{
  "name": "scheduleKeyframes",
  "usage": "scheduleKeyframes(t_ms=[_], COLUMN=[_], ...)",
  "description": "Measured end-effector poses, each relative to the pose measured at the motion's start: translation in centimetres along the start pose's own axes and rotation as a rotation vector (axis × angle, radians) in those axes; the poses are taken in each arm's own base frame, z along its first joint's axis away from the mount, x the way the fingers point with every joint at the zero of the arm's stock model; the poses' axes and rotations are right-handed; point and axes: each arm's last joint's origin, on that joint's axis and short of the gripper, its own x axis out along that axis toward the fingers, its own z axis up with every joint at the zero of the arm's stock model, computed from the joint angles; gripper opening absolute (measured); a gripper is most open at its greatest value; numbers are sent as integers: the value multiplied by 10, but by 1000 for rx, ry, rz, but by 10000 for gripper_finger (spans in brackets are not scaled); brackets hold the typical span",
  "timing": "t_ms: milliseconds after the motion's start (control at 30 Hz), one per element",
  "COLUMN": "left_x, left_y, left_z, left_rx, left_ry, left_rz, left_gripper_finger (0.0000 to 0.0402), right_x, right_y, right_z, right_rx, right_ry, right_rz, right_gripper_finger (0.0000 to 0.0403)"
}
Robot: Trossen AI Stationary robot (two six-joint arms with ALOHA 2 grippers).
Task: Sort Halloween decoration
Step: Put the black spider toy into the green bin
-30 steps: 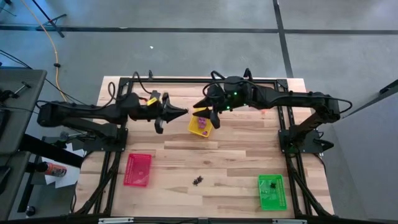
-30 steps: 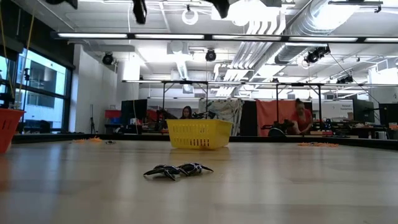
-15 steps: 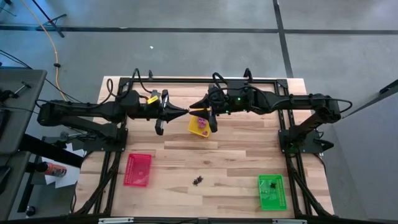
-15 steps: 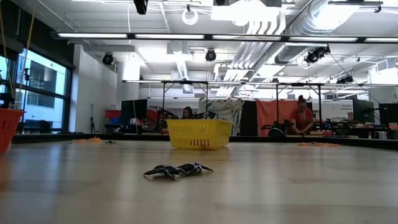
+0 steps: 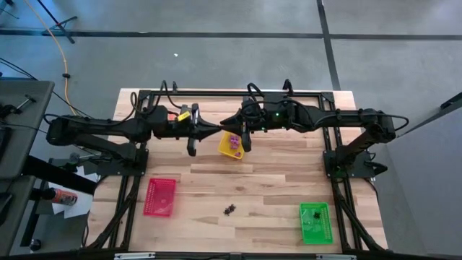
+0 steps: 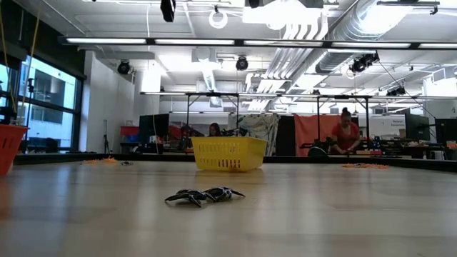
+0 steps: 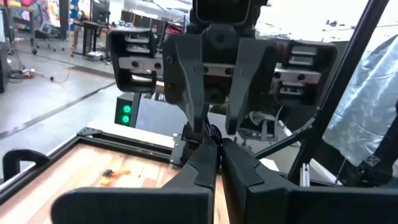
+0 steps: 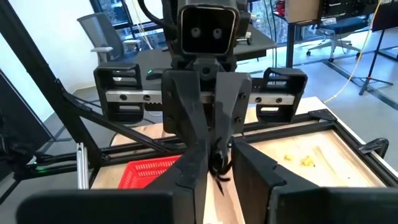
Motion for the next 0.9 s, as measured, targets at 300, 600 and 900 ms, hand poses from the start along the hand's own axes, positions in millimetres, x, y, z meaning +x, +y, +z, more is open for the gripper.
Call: scheduleKeyframes(t_ms=[300,600,900], left_x=[-2,-2,-2], left_y=[-1,-1,-1], left_z=[4,5,6], left_rx=[18,39,44], left_ry=[-32,-47,-52], left_rz=[8,12,12], left_gripper_finger=[0,0,4], right_x=[0,0,0], right_y=[0,0,0], right_z=[0,0,0], right_rx=[-3,-27,-29], right_ry=[0,1,1], right_rz=[1,1,3], right_gripper_finger=[66,61,10])
